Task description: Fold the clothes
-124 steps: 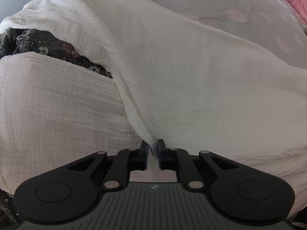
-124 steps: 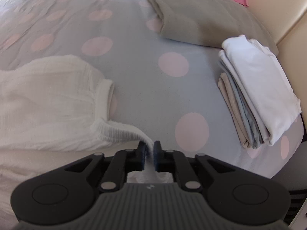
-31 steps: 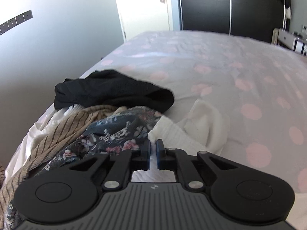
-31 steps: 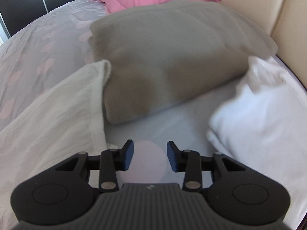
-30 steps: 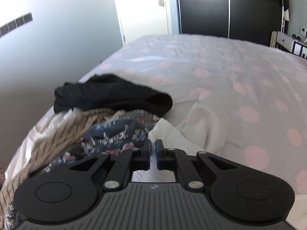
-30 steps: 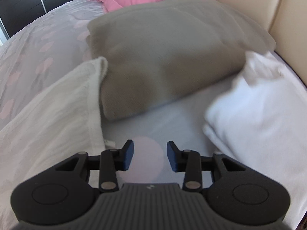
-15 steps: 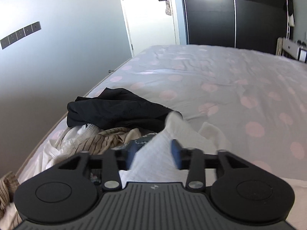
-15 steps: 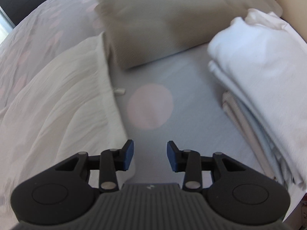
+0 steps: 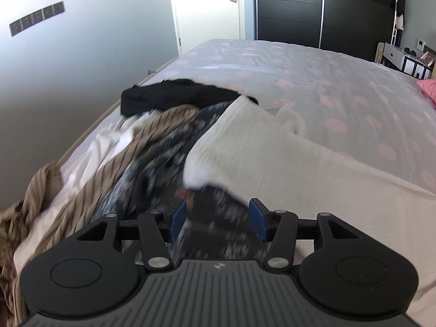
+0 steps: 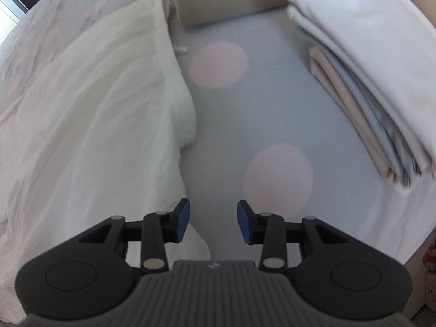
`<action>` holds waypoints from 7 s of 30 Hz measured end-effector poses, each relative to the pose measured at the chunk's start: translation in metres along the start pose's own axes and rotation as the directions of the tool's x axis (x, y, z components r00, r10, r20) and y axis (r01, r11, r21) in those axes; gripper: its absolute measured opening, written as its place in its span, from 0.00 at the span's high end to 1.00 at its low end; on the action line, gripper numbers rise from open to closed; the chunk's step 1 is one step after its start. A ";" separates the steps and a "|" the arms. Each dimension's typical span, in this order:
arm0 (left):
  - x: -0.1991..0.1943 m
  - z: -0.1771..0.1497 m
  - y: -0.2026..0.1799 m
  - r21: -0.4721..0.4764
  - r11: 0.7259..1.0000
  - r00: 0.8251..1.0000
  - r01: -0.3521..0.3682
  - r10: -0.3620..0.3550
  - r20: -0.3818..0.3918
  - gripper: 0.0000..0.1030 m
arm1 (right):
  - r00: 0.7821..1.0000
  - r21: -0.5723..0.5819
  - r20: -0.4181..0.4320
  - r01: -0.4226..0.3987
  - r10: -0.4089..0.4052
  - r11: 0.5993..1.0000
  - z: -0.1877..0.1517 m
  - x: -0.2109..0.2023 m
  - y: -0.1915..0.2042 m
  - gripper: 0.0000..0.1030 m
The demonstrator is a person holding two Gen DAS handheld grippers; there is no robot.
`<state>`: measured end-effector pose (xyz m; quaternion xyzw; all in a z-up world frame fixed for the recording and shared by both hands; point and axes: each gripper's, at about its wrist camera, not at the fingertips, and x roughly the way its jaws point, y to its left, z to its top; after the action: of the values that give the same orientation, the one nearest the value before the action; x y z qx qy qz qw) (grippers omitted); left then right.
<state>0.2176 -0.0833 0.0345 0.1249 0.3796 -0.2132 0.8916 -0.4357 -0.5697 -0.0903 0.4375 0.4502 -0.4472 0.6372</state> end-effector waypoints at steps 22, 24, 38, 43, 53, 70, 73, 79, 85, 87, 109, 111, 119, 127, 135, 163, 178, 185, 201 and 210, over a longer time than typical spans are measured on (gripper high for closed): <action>-0.018 -0.078 0.031 -0.022 0.999 0.992 -0.025 0.022 -0.121 0.50 | 0.970 -0.059 0.098 -0.216 0.221 0.975 0.012 -0.018 0.077 0.59; -0.018 -0.079 0.033 -0.028 0.999 0.993 -0.021 0.018 -0.120 0.50 | 0.966 -0.004 0.110 -0.235 0.234 0.972 0.017 -0.021 0.066 0.59; -0.015 -0.076 0.036 -0.048 0.999 0.992 -0.021 0.015 -0.125 0.49 | 0.989 0.264 0.147 -0.031 -0.009 0.964 0.035 -0.002 -0.008 0.73; -0.012 -0.075 0.033 -0.039 0.999 0.991 -0.035 0.030 -0.127 0.48 | 0.991 0.237 0.097 0.071 -0.097 0.969 0.036 0.012 -0.008 0.75; -0.005 -0.071 0.027 -0.016 0.998 0.990 -0.061 0.059 -0.130 0.46 | 0.984 0.036 0.144 -0.110 0.104 0.993 0.043 0.006 0.044 0.75; -0.001 -0.068 0.023 0.015 0.998 0.989 -0.064 0.066 -0.132 0.45 | 0.992 -0.035 0.122 -0.031 0.035 0.999 0.058 0.032 0.086 0.73; -0.001 -0.068 0.022 0.022 0.998 0.989 -0.065 0.068 -0.132 0.45 | 0.993 -0.022 0.115 -0.030 0.032 0.999 0.056 0.031 0.082 0.78; -0.002 -0.067 0.025 0.017 0.998 0.989 -0.058 0.059 -0.134 0.45 | 0.996 0.016 0.086 -0.028 0.026 0.999 0.047 0.008 0.073 0.88; -0.003 -0.068 0.027 0.021 0.998 0.990 -0.051 0.054 -0.132 0.45 | 0.998 0.139 0.053 0.012 -0.019 0.990 0.043 -0.006 0.011 0.89; -0.005 -0.068 0.028 0.018 0.998 0.990 -0.052 0.054 -0.132 0.45 | 0.999 0.181 0.037 0.027 -0.034 0.983 0.043 -0.003 -0.014 0.89; -0.040 -0.085 0.099 -0.138 0.990 0.995 -0.013 0.000 -0.098 0.34 | 0.991 0.242 0.057 0.107 -0.125 0.964 0.042 -0.004 -0.049 0.66; -0.038 -0.088 0.103 -0.151 0.989 0.990 0.006 -0.027 -0.138 0.35 | 0.994 0.245 0.065 0.073 -0.091 0.967 0.042 -0.006 -0.045 0.62; -0.049 -0.111 0.095 -0.131 0.989 0.966 0.064 -0.095 -0.239 0.35 | 0.996 0.303 0.090 -0.015 -0.013 0.953 0.033 -0.016 -0.072 0.62; -0.041 -0.125 0.098 -0.203 0.977 0.928 0.072 -0.140 -0.345 0.35 | 0.993 0.362 0.034 -0.120 0.115 0.925 0.024 0.002 -0.077 0.62; -0.036 -0.135 0.105 -0.263 0.964 0.905 0.037 -0.144 -0.401 0.36 | 0.999 0.270 -0.023 -0.021 0.028 0.963 0.022 0.023 -0.045 0.69; -0.077 -0.076 0.151 -0.604 0.748 0.945 0.274 -0.325 0.026 0.91 | 0.960 0.469 0.189 -0.272 0.205 0.840 0.038 -0.031 -0.062 0.98; -0.016 0.092 0.053 -0.385 0.916 0.994 0.112 -0.104 0.040 0.92 | 0.900 0.324 0.364 -0.364 0.240 0.873 0.129 -0.068 -0.017 0.98; 0.059 0.146 -0.004 -0.277 0.960 0.999 -0.037 0.026 -0.046 0.92 | 0.931 0.297 0.325 -0.267 0.166 0.917 0.190 -0.026 0.025 0.98; 0.126 0.129 -0.050 -0.122 0.986 0.993 -0.114 0.108 -0.055 0.38 | 0.944 0.172 0.301 -0.190 0.132 0.967 0.229 0.035 0.063 0.69; 0.059 0.116 -0.075 0.014 0.998 0.994 -0.059 0.058 0.095 0.34 | 0.933 0.009 0.344 -0.117 0.107 0.993 0.200 -0.006 0.076 0.38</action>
<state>0.2904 -0.2106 0.0656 0.1333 0.3314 -0.1958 0.9133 -0.3273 -0.7438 -0.0307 0.3872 0.3001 -0.4862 0.7236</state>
